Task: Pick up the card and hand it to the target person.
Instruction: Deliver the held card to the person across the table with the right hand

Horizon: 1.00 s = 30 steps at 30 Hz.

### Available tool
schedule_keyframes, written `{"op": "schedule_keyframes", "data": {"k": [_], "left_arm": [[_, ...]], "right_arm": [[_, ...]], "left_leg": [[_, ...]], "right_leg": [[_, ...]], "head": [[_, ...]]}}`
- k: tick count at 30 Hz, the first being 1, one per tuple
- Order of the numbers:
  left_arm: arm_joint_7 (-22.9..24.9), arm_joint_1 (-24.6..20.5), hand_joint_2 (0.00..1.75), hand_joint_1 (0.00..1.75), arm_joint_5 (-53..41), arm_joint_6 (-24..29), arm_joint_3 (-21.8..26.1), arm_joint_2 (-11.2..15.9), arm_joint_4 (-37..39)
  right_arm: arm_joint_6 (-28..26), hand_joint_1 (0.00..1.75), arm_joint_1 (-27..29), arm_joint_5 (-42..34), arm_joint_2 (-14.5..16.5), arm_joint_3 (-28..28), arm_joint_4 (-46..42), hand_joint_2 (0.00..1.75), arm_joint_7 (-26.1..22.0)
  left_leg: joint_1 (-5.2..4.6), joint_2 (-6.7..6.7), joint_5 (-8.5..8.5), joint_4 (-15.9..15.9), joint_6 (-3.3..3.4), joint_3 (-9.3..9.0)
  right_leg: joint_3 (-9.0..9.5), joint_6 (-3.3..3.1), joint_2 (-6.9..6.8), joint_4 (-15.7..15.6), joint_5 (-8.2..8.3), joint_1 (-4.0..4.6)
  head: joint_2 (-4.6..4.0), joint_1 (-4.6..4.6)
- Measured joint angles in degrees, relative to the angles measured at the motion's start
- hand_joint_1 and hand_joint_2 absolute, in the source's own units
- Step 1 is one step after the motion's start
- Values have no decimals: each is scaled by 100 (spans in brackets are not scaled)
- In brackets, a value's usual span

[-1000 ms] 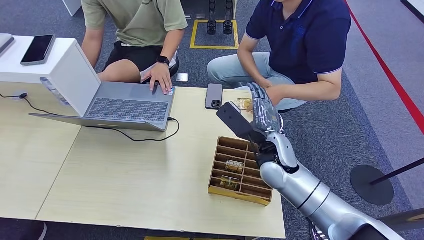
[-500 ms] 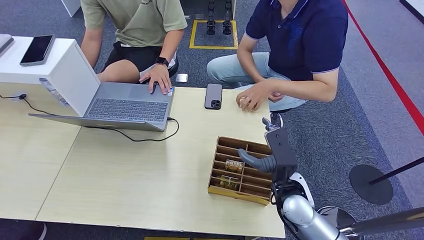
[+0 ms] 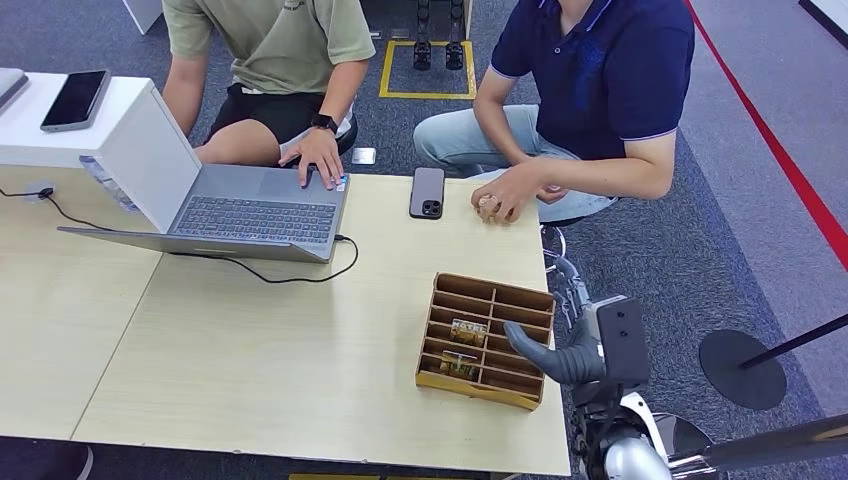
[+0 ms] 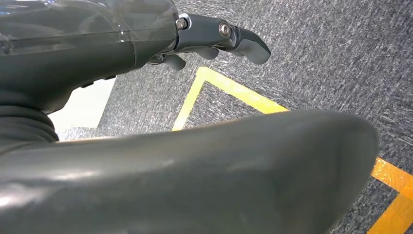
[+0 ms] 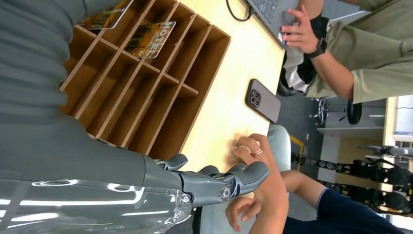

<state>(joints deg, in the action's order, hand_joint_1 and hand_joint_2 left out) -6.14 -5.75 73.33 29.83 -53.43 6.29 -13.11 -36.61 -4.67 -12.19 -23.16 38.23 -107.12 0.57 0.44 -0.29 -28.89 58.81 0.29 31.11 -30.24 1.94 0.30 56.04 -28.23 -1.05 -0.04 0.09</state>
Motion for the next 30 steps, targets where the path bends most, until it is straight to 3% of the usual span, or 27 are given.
{"op": "schedule_keyframes", "data": {"k": [30], "left_arm": [[41, -4, 0, 0, 4, 2, 2, 49, 0]], "right_arm": [[-126, 0, 284, -373, -147, 332, -354, 175, -299]], "left_leg": [[1, 1, 0, 0, 0, 1]], "right_leg": [[0, 0, 1, 0, 0, 0]], "head": [[0, 0]]}}
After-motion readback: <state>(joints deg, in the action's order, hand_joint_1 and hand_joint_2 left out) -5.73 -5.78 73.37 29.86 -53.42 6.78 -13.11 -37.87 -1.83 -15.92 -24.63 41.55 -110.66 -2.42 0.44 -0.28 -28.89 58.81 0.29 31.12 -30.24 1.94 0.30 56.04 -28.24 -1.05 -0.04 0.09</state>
